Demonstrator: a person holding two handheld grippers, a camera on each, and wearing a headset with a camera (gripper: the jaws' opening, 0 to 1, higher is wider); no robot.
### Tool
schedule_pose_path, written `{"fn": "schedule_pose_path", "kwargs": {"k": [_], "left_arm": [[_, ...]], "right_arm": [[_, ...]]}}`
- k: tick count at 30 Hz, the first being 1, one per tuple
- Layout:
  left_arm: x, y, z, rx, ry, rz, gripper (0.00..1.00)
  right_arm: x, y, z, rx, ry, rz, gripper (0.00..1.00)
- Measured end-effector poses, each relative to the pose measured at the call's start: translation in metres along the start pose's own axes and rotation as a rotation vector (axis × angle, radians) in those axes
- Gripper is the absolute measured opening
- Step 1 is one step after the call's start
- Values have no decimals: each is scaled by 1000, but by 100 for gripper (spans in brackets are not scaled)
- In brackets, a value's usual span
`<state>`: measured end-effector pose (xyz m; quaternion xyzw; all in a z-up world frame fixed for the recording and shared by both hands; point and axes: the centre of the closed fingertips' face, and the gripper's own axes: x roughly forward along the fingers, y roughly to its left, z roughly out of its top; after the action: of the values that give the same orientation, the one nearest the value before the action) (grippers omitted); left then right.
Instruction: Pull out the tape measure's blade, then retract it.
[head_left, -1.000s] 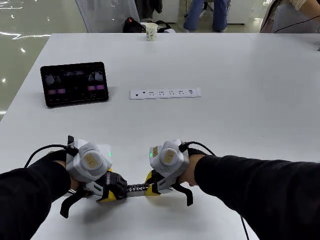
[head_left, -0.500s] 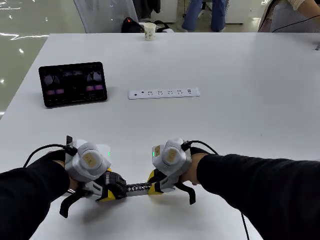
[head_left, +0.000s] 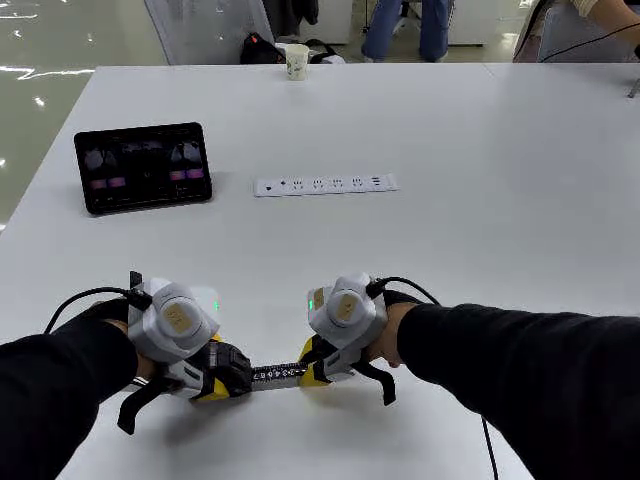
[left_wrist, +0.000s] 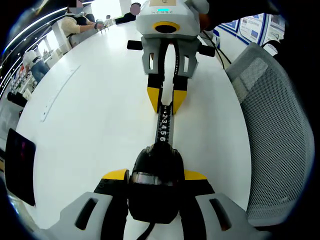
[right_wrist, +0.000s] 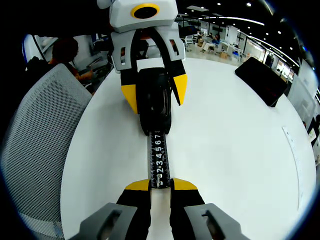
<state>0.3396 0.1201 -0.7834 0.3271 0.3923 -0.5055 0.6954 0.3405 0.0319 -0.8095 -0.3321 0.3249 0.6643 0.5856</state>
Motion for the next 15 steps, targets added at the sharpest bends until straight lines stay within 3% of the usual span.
{"fn": "schedule_pose_path", "kwargs": {"k": [15], "left_arm": [[0,0,0,-2,-6,0,33]], "right_arm": [[-3,-1,-6,-8,10,-5,10]]}}
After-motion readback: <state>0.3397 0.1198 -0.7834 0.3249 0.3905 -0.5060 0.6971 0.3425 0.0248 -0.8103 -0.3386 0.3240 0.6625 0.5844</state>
